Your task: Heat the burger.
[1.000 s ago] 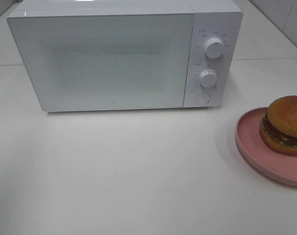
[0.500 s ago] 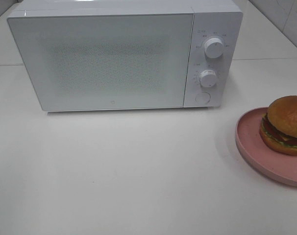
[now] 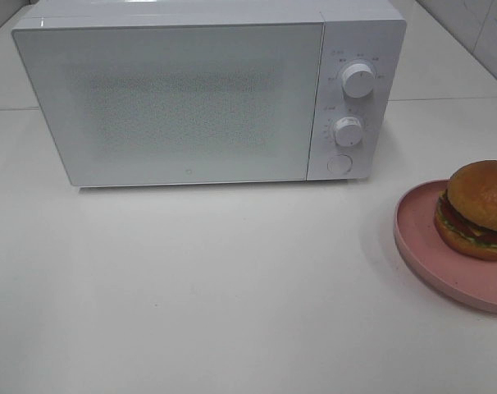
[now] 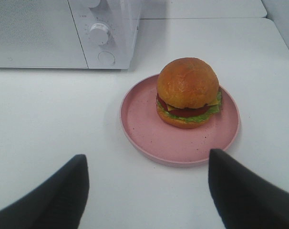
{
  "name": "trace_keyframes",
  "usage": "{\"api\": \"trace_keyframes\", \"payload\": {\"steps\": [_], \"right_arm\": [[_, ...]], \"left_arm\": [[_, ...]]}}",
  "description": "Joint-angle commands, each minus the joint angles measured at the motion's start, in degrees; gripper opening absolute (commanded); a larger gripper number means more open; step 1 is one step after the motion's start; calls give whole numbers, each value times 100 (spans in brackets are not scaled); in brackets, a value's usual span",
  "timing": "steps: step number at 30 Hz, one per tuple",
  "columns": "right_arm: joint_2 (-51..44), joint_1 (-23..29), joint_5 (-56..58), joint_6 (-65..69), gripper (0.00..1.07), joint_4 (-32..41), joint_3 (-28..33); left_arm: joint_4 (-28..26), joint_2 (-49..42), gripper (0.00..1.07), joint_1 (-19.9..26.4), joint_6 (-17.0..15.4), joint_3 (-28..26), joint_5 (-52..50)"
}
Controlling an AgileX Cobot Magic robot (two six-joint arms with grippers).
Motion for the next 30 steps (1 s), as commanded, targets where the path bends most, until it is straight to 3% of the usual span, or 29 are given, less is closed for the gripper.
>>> {"api": "trace_keyframes", "payload": {"steps": [1, 30], "right_arm": [[-143, -17, -97, -69, 66, -6, 23], [-143, -29, -97, -69, 66, -6, 23]], "left_arm": [[-40, -40, 0, 17, -6, 6, -80], [-23, -80, 0, 86, -86, 6, -86]]}}
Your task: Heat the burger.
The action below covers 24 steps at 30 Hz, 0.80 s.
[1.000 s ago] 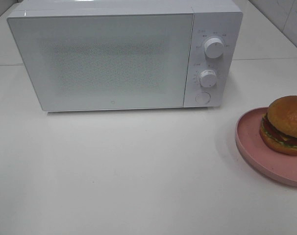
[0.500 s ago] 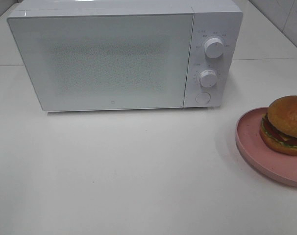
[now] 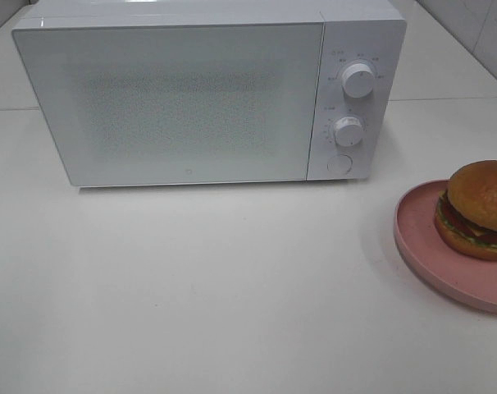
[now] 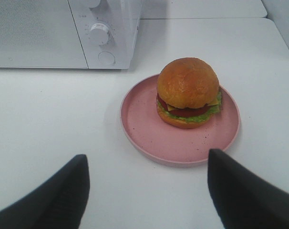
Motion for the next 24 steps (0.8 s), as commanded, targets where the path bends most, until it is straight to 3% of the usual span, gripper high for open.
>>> {"api": "trace_keyframes", "payload": {"steps": [1, 5, 10, 24], "right_arm": [[-143, -92, -97, -69, 66, 0, 23], [-143, -430, -103, -69, 66, 0, 23], [-143, -407, -103, -69, 66, 0, 23], [-143, -493, -103, -69, 66, 0, 23]], "left_arm": [[11, -74, 0, 264, -52, 6, -80], [11, -126, 0, 1026, -52, 6, -80], [17, -332, 0, 1398, -52, 6, -80], [34, -332, 0, 1031, -46, 6, -86]]}}
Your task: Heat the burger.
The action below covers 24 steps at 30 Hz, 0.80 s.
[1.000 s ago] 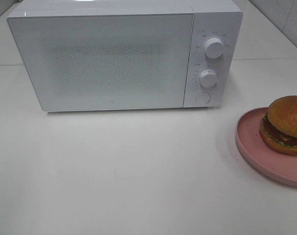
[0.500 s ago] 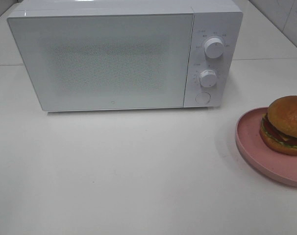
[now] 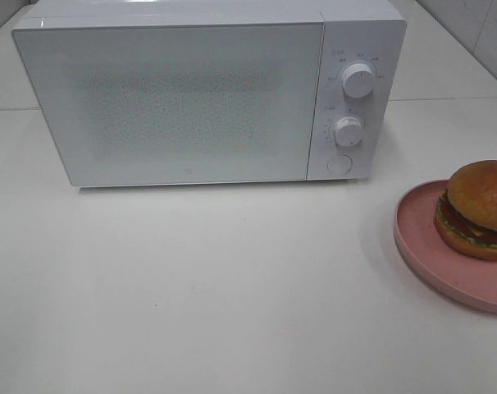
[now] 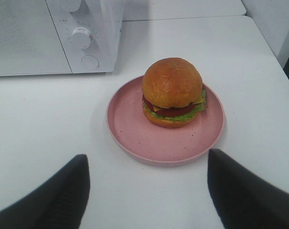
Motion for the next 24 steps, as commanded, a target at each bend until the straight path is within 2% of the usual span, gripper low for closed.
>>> {"api": "trace_keyframes", "payload": {"steps": [1, 9, 15, 24], "right_arm": [[-143, -40, -86, -69, 66, 0, 23], [-143, -52, -86, -69, 66, 0, 23], [-143, -304, -86, -69, 66, 0, 23], [-143, -178, -86, -69, 66, 0, 23]], "left_arm": [[17, -149, 0, -34, -46, 6, -86], [11, -149, 0, -17, -46, 6, -86], [17, -149, 0, -17, -46, 6, -86], [17, -149, 0, -17, -46, 6, -86]]}}
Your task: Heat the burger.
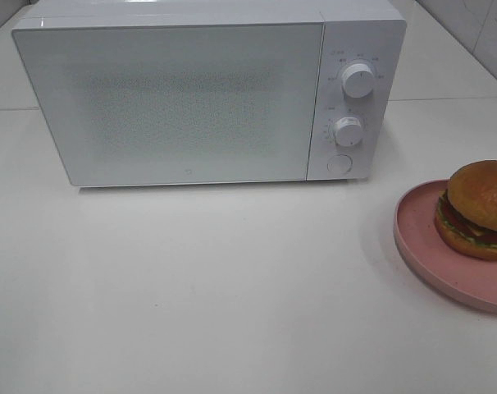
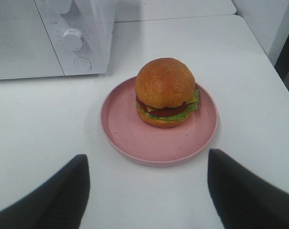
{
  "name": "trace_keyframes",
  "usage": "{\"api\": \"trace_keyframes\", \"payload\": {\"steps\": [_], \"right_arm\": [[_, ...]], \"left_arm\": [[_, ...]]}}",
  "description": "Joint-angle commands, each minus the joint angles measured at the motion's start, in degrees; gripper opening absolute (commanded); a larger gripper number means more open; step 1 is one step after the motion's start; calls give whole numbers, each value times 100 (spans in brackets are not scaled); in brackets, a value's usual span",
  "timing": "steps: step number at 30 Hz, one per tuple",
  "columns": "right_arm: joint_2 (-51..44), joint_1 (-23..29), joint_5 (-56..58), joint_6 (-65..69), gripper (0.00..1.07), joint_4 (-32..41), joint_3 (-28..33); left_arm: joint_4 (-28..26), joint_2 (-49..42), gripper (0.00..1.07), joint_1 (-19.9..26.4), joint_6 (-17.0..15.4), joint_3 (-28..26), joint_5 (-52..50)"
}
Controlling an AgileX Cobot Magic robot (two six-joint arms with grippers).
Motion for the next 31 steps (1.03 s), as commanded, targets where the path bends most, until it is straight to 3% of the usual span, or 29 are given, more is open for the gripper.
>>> {"api": "trace_keyframes", "payload": {"steps": [1, 31], "right_arm": [[-143, 0, -80, -69, 66, 0, 23], [-143, 0, -80, -69, 66, 0, 23]], "left_arm": [[17, -149, 0, -11, -46, 6, -86], [17, -149, 0, -11, -46, 6, -86]]}}
